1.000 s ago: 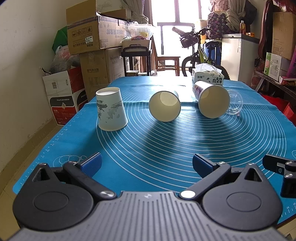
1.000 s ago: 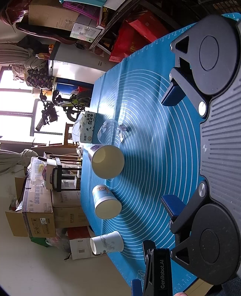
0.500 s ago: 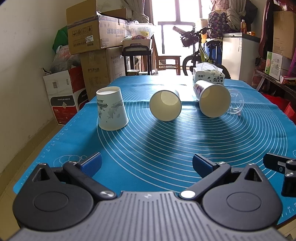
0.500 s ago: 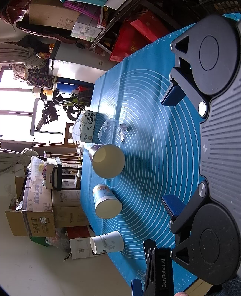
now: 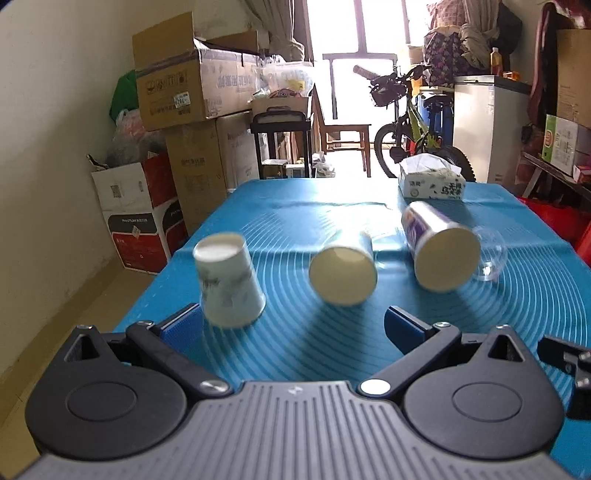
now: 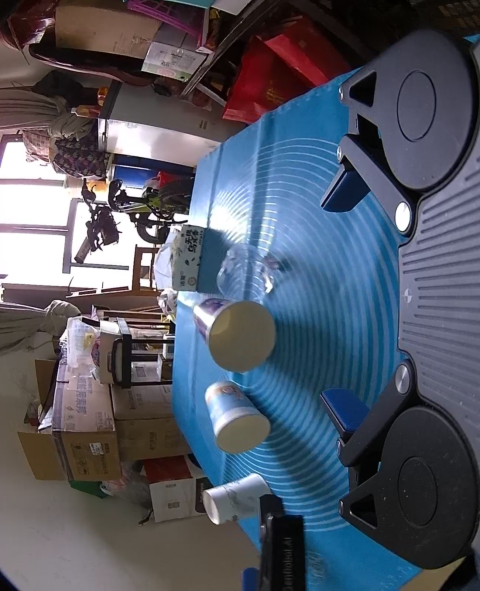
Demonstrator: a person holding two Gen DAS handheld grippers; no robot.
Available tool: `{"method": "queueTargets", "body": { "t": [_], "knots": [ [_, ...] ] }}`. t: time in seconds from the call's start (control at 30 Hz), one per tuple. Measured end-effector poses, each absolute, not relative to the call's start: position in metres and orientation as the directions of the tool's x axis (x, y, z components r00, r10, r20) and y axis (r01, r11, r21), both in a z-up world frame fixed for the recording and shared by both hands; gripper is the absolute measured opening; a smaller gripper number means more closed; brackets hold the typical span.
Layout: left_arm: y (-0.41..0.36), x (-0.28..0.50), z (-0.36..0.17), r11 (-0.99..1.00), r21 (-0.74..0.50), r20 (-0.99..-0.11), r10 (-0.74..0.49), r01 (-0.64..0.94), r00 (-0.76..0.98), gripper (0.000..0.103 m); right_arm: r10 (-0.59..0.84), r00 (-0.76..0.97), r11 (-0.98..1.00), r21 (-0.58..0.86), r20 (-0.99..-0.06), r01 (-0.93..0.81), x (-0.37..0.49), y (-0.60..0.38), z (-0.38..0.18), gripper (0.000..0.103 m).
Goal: Flip cup upside down
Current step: 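Close the left gripper around the lying blue-and-white orange-banded cup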
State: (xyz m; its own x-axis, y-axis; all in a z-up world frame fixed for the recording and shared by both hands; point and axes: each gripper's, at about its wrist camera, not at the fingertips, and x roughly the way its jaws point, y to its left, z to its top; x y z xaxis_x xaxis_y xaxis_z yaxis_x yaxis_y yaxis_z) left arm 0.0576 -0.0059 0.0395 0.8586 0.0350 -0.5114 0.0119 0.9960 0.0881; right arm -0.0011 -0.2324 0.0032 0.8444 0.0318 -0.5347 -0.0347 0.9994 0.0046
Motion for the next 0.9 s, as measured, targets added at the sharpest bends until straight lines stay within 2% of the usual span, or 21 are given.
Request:
{"method": "queueTargets", "body": {
  "t": [0.1, 0.37, 0.67, 0.7, 0.73, 0.77, 0.83, 0.9],
  "knots": [
    [-0.01, 0.085, 0.048, 0.998, 0.047, -0.536, -0.011, 0.042, 0.844, 0.102, 0.02, 0.851, 1.0, -0.009, -0.525, -0.03, 0.017, -0.239, 0.009, 0.103],
    [-0.04, 0.156, 0.034, 0.979, 0.181, -0.564, 0.023, 0.097, 0.825, 0.102, 0.021, 0.855, 1.0, 0.001, -0.518, -0.024, 0.051, -0.259, 0.011, 0.103],
    [-0.047, 0.201, 0.008, 0.97, 0.212, -0.656, 0.05, 0.12, 0.753, 0.101, 0.031, 0.848, 1.0, 0.019, -0.529, -0.025, 0.057, -0.272, 0.0, 0.103],
    [-0.047, 0.203, 0.006, 0.97, 0.21, -0.663, 0.05, 0.122, 0.747, 0.094, 0.031, 0.848, 1.0, 0.021, -0.529, -0.023, 0.056, -0.273, -0.001, 0.103],
    [-0.046, 0.204, 0.005, 0.971, 0.202, -0.673, 0.041, 0.13, 0.739, 0.076, 0.031, 0.848, 0.999, 0.025, -0.529, -0.021, 0.056, -0.274, -0.002, 0.103],
    [-0.046, 0.206, 0.004, 0.972, 0.187, -0.692, 0.026, 0.145, 0.721, 0.07, 0.031, 0.847, 0.999, 0.027, -0.53, -0.02, 0.056, -0.274, -0.002, 0.103],
    [-0.044, 0.204, 0.004, 0.971, 0.188, -0.697, 0.025, 0.149, 0.717, 0.063, 0.031, 0.846, 0.999, 0.029, -0.533, -0.018, 0.057, -0.274, -0.003, 0.103],
    [-0.042, 0.201, 0.006, 0.969, 0.187, -0.699, 0.017, 0.159, 0.715, 0.063, 0.031, 0.844, 0.999, 0.028, -0.535, -0.019, 0.057, -0.273, -0.004, 0.103]
  ]
}}
